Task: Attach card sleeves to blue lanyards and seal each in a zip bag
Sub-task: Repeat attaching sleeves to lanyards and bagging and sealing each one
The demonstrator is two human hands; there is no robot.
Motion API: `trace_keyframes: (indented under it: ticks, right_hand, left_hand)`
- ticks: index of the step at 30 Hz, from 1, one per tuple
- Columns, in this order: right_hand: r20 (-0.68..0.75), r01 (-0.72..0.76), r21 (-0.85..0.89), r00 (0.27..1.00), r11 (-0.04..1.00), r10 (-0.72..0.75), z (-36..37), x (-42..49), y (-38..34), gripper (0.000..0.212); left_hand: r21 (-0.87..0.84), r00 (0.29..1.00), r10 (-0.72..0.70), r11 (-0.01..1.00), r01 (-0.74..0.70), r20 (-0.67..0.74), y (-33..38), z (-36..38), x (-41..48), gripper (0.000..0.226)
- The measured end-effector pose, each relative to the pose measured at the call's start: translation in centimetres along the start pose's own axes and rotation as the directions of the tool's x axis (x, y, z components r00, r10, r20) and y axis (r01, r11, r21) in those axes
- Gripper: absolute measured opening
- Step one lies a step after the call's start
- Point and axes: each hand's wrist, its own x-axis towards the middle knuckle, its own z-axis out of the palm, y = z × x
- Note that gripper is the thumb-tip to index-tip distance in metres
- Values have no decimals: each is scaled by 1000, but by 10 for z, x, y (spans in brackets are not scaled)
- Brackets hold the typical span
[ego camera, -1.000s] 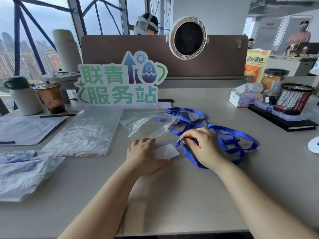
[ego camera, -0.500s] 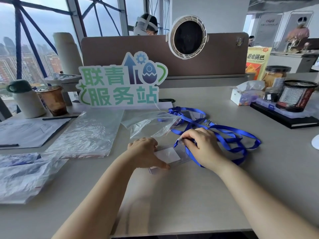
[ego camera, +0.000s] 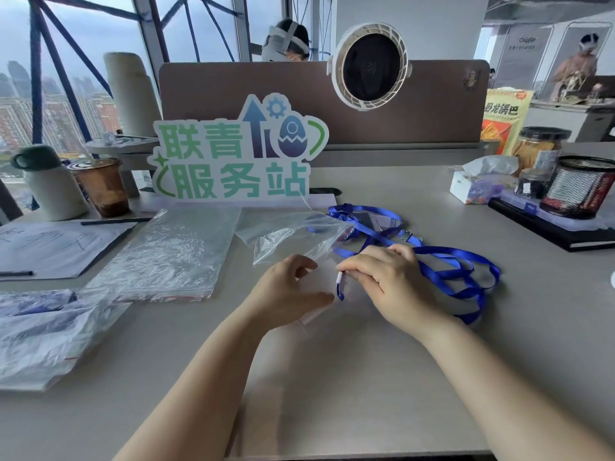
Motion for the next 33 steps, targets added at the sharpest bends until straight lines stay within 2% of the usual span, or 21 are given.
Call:
trace_keyframes:
  ticks: [3,5,10,13,15,17,20,22,25,28,31,33]
  right_hand:
    - [-10,33,-38,999,999,-33,-1,1,-3,23]
    - [-11,22,-45,1000,999,-23,-2,2,-5,22]
    - [-37,42,-76,998,996,-45,-3,4,-6,18]
    - [-67,29,-35,997,999,-32,-6,3,-4,20]
    - [-85,1,33,996,999,2,-9,4,-2,20]
    - [-90,-67,194,992,979,86,-13,5,1,18]
    - [-29,-243,474,957,846,290,-21,7,3,7]
    - [10,-301,524,937,797,348,-22,7,4,13]
    - [66,-318,478,943,819,327,-18,5,5,20]
    - [137,-326,400,946,857,295,-12,2,4,24]
    - [239,-328,270,934,905,266,-8,0,0,22]
    - [282,-258,153,936,954,208,-8,-1,-3,19]
  left_hand:
    - [-148,998,-33,988,39,46,4,0,-1,56]
    - [-181,998,-45,982,53,45,8,1,-3,52]
    - [16,1000,28,1000,-27,-14,4,4,-2,31]
    - [-11,999,47,999,-47,-9,4,1,-1,16]
    - [-29,997,76,997,-77,-7,4,-1,-2,11]
    - [-76,995,95,993,-94,1,4,-4,-3,10]
    - [-138,994,107,985,-103,26,2,-9,-3,12]
    - [-201,995,88,977,-78,38,2,-13,-3,18]
    - [-451,999,28,892,-14,23,4,-17,-4,15]
    - [-594,994,-56,805,-8,-89,5,-17,-3,6]
    - [-624,952,-179,781,-15,-247,1,-15,3,9]
    - [-550,909,-218,835,-14,-355,-2,-13,6,11]
